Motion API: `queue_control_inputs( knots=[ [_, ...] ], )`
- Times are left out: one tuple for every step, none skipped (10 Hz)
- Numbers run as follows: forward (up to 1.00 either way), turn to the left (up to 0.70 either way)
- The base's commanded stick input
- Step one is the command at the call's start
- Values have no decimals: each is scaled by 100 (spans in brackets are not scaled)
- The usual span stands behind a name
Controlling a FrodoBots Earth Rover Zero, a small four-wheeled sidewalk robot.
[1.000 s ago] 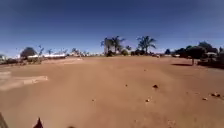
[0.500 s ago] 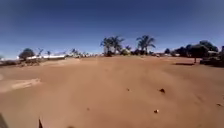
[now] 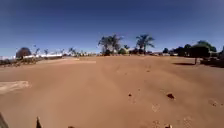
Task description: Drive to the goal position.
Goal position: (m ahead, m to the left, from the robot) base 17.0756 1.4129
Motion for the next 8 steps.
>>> queue_control_inputs(
  knots=[
    [70,0],
    [70,0],
    [70,0],
    [70,0],
    [70,0],
    [70,0],
    [70,0],
    [70,0]
  ],
)
